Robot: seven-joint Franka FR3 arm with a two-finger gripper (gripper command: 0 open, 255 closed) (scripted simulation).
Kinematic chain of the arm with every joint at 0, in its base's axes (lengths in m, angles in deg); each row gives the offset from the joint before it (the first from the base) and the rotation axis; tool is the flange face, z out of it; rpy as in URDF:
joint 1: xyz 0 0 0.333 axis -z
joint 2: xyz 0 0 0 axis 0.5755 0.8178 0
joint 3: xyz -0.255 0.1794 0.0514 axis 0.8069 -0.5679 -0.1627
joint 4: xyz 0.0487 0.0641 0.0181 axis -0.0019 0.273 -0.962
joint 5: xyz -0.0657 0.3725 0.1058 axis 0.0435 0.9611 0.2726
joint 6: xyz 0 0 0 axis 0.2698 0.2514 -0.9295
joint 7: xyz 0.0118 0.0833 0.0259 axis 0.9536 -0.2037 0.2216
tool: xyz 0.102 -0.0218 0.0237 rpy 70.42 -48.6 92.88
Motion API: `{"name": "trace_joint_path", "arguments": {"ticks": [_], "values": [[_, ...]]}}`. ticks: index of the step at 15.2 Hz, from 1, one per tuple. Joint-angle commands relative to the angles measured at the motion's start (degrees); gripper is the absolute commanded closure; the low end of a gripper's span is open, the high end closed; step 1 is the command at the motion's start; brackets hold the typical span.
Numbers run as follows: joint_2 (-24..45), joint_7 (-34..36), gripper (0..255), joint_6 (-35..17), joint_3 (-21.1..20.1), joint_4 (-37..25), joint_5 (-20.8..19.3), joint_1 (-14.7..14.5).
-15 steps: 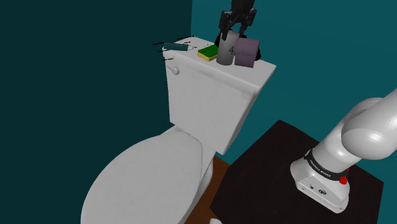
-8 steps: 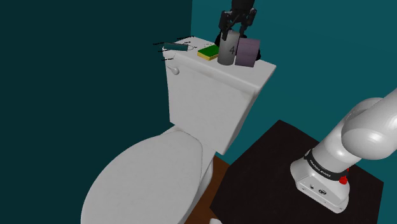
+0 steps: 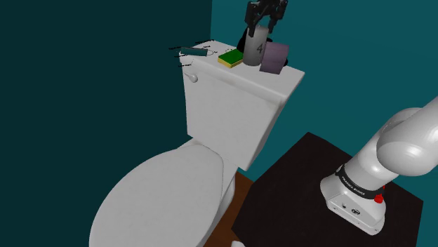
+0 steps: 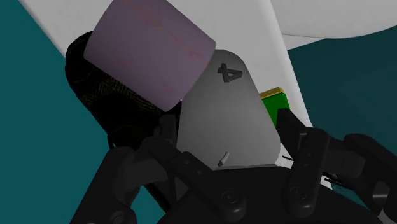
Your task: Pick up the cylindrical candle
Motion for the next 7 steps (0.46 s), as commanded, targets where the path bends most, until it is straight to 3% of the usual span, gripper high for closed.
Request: {"name": "trace_joint_path", "arguments": {"ticks": [1,7], "values": [[0.5,-0.1,255,1.7,-0.1,-2.2,0.0,0.0],[1.2,-0.4,255,5.0,-0.2,-6.2,-0.1,0.0]]}}
